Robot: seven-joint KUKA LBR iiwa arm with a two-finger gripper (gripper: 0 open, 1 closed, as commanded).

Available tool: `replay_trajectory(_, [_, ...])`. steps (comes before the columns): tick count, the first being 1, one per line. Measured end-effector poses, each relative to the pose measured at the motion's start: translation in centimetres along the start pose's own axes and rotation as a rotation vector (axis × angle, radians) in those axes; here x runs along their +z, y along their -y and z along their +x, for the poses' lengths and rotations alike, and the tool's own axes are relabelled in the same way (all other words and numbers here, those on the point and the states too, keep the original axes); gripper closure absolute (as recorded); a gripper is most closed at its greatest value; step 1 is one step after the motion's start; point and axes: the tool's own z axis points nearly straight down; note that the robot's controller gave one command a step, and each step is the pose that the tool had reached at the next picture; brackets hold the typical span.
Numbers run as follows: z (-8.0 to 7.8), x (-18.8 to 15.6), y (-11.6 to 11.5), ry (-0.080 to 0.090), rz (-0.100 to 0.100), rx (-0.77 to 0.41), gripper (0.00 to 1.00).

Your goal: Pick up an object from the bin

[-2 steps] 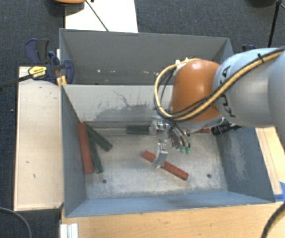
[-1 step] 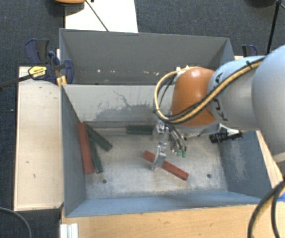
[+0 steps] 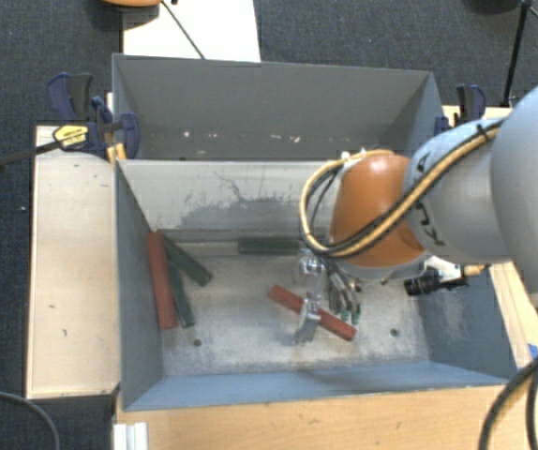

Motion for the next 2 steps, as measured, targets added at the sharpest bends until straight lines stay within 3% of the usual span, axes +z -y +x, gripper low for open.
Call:
replay_trajectory(1, [-0.44,0.86,4.05,-0.001,0.0,0.028,1.0])
replay_trajectory(2, [-0.44,0.86,4.05,-0.001,0.0,0.029,1.0])
